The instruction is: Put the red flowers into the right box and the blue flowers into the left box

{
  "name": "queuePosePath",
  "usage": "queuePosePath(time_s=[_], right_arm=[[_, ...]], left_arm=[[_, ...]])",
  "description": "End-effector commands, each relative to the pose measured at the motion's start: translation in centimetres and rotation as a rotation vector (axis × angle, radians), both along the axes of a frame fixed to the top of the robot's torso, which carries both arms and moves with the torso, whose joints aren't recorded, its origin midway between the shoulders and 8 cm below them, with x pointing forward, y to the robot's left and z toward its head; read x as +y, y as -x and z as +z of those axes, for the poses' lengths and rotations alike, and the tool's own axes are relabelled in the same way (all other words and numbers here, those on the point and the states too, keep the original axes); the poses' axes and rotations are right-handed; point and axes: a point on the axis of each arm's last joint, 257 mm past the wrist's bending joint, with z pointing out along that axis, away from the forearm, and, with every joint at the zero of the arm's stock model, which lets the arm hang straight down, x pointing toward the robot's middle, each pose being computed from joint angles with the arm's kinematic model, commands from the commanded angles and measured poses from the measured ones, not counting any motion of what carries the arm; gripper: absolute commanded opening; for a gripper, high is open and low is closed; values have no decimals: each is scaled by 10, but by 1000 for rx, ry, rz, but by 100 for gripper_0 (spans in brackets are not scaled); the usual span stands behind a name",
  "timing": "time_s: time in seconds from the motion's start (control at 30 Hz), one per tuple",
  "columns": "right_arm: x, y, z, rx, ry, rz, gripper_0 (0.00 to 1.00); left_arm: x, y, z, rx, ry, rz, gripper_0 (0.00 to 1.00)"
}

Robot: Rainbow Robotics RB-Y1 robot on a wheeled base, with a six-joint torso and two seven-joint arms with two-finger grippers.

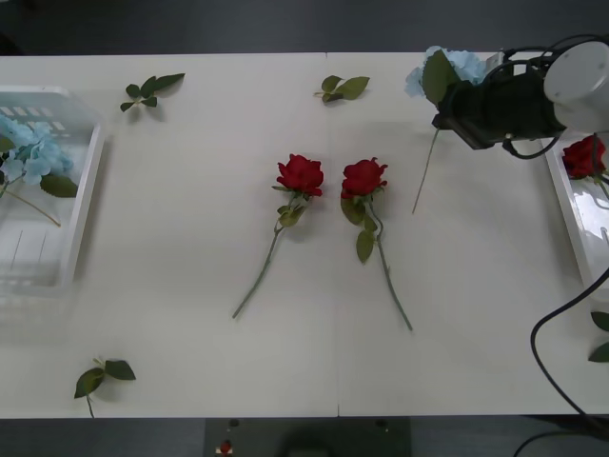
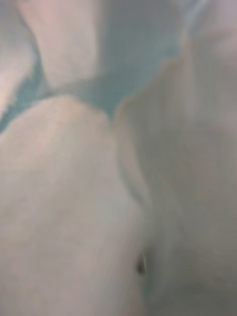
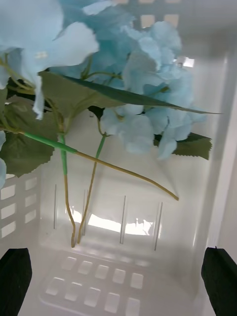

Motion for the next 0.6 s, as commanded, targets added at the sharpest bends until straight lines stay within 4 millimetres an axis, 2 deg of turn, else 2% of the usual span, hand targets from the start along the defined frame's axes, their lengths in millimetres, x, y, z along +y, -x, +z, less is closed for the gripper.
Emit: queuePosePath(time_s=[0.03, 0.17, 0.37, 0.53, 0.6], right_arm=[[-22, -3, 53, -104, 33, 73, 0], [-21, 3, 74, -160, 13, 146, 0], [2, 14, 113, -292, -65, 280, 0], [22, 33, 150, -378, -178, 388, 0], [36, 48, 163, -416, -224, 467, 0]], left_arm=[[-21, -2, 26, -21, -4, -87, 100], [-48, -3, 33, -33, 27, -162, 100], [-101, -6, 36, -49, 133, -292, 100], [-147, -9, 38, -67, 215, -413, 100], [-170, -10, 43, -86, 251, -494, 100]])
